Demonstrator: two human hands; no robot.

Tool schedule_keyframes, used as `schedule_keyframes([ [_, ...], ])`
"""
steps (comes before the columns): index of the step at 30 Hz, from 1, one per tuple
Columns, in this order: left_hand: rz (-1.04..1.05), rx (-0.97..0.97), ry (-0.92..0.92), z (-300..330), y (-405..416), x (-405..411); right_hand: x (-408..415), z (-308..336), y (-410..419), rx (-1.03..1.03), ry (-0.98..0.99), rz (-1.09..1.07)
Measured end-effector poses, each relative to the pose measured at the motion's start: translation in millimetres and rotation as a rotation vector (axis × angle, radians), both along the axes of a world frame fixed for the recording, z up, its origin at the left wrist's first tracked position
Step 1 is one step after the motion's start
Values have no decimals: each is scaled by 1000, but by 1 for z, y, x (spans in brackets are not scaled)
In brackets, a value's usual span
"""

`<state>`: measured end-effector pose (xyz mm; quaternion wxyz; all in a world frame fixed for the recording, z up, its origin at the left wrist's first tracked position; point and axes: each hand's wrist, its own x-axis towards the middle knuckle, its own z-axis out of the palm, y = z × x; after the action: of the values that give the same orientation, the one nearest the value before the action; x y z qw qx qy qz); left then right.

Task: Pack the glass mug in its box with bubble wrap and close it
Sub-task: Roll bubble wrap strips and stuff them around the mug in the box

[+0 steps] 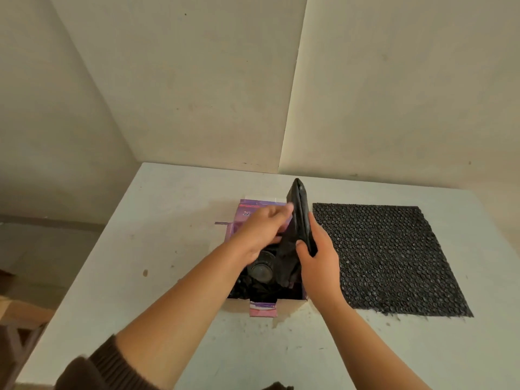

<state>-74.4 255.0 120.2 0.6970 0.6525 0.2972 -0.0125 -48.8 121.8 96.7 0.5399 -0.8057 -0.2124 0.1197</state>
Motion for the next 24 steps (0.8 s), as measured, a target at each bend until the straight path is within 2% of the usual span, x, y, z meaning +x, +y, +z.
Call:
schedule_keyframes([
  [2, 14, 89, -19, -15, -14, -17, 1, -3, 0, 16, 56, -12],
  [3, 19, 90, -45, -20, -20, -26, 1, -5, 0, 60, 143, -13],
  [6, -66, -110, -140, -25, -34, -43, 1, -4, -2, 385, 558, 14],
  [8, -131, -159, -155, -26, -38, -46, 4, -3, -4, 515, 770, -7],
  [10, -184, -75, -160, -25, -43, -45, 4, -4, -5, 557, 883, -47],
  [13, -212, 134, -132, -24, -46, -43, 4, -1, -8, 580, 979, 63],
  [15, -240, 253, -92, -27, -42, -45, 9, 2, -13, 469, 901, 124],
  [19, -315, 398, -55, -36, -38, -51, 37, 11, -16, -180, 190, 116],
  [24, -357, 519, 24, -50, -47, -49, 63, 19, 9, -413, -18, 174],
])
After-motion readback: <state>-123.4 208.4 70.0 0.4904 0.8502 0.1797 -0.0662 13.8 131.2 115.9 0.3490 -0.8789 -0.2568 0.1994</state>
